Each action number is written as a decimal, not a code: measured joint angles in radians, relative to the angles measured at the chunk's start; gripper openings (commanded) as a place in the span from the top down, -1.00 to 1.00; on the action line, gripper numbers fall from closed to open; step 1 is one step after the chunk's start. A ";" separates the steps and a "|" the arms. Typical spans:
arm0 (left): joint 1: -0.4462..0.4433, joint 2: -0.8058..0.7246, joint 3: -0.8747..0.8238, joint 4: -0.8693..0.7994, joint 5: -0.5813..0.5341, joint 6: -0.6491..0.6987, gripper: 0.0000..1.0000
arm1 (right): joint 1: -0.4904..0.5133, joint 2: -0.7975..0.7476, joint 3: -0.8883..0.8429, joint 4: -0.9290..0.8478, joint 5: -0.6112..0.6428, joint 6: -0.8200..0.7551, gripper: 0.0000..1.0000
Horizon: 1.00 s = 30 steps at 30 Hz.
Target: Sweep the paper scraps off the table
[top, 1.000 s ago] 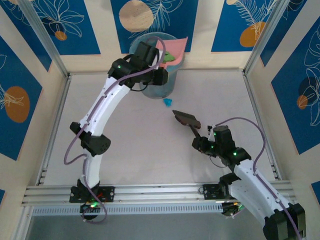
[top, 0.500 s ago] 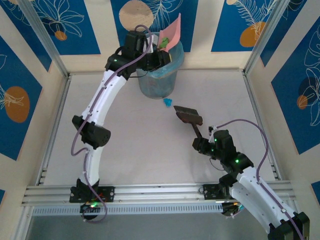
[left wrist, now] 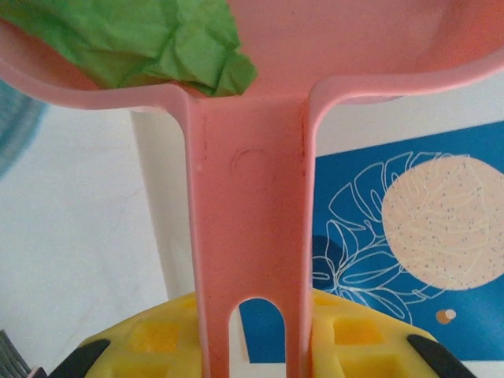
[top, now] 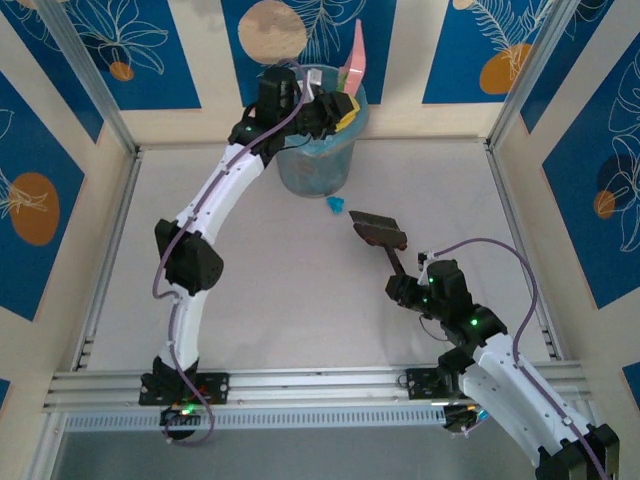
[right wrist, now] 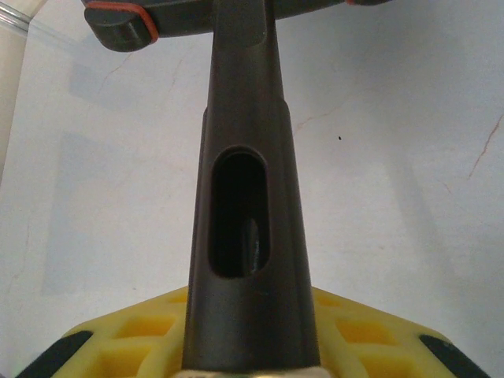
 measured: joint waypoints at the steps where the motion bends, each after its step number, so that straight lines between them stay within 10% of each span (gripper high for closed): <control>1: 0.006 -0.002 -0.029 0.039 0.000 -0.027 1.00 | 0.000 0.000 0.000 0.000 0.000 0.000 1.00; 18: 0.036 -0.003 -0.238 0.558 -0.004 -0.337 1.00 | 0.001 0.000 -0.010 0.008 0.013 -0.011 1.00; 30: 0.036 -0.038 -0.303 0.633 0.016 -0.357 1.00 | 0.001 0.000 -0.011 0.008 0.019 -0.015 1.00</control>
